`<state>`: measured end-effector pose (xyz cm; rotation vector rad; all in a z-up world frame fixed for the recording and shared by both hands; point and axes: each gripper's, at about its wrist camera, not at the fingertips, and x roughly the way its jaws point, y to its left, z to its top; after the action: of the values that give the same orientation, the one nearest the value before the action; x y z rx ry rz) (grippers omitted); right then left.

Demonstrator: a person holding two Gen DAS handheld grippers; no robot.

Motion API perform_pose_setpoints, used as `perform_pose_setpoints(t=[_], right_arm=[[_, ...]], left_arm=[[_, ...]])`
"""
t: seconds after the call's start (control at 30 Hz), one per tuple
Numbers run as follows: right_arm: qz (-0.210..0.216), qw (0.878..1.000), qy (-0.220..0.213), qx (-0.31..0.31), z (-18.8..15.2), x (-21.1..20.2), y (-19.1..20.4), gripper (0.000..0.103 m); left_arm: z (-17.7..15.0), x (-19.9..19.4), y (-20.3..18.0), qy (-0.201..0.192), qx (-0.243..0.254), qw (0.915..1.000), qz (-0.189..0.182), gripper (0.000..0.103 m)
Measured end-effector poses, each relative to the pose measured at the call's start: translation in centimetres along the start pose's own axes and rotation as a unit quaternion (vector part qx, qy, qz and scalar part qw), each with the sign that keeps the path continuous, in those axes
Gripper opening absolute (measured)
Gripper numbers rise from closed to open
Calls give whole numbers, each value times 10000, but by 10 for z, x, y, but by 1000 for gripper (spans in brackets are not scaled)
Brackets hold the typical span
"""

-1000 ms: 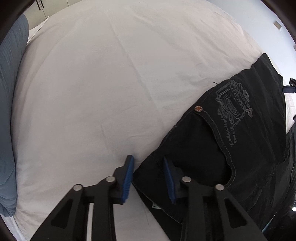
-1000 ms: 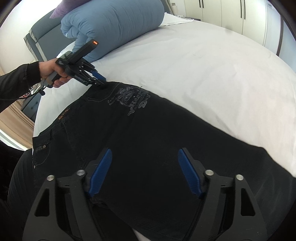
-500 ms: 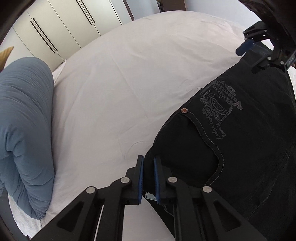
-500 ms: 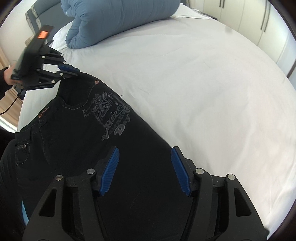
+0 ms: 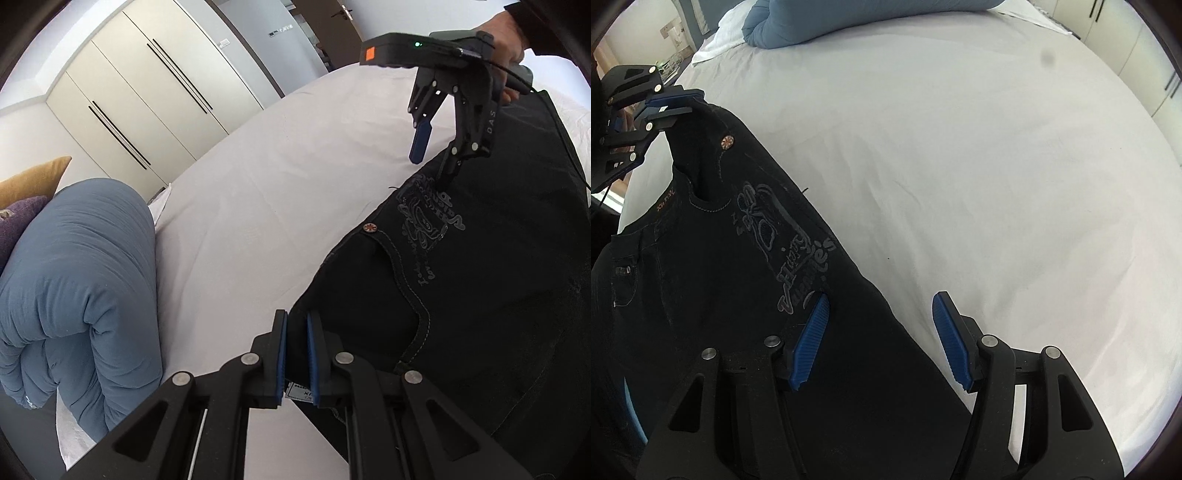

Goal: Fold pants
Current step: 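Lift the jeans by the waistband with both grippers, letting the legs hang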

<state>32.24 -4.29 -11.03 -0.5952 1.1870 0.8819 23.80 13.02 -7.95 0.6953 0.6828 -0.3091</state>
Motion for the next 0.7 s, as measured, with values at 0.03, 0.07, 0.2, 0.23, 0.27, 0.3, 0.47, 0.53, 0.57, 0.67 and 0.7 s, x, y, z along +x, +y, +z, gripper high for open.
perform_pose_setpoints(t=[0.03, 0.07, 0.2, 0.23, 0.27, 0.3, 0.47, 0.53, 0.57, 0.67, 0.7], right_arm=[[20, 10000, 40, -59, 2, 2, -1, 57], [40, 9999, 70, -122, 4, 4, -3, 57], [364, 9990, 167, -175, 12, 11, -7, 27], [409, 9988, 195, -168, 12, 12, -7, 22], [357, 9989, 177, -233, 11, 12, -5, 14], [338, 9989, 183, -285, 10, 11, -3, 10], [160, 9993, -59, -347, -2, -7, 3, 6], [11, 9992, -121, -391, -10, -16, 10, 5], [-50, 9990, -163, -419, -11, -20, 14, 5], [-244, 9980, -302, -509, -22, -34, 30, 5], [-334, 9973, -332, -566, -28, -38, 38, 5]], left_arm=[[-2, -1, 0, -27, 9, 10000, 10, 10], [-2, -5, -2, -50, 42, 10000, 32, 10], [-7, -8, -6, -71, 126, 9999, 43, 10], [-7, -10, -12, -60, 136, 9999, 56, 10], [-8, -9, -12, -53, 147, 9998, 75, 10], [-8, -8, -12, -39, 144, 9999, 73, 10], [-6, -3, -10, -5, -16, 10000, 55, 10], [-5, -4, -8, 18, -70, 9999, 72, 10], [-5, -5, -7, 18, -89, 9999, 75, 10], [-5, -11, -5, 23, -76, 9999, 81, 10], [-5, -14, -5, 19, -73, 9999, 81, 10]])
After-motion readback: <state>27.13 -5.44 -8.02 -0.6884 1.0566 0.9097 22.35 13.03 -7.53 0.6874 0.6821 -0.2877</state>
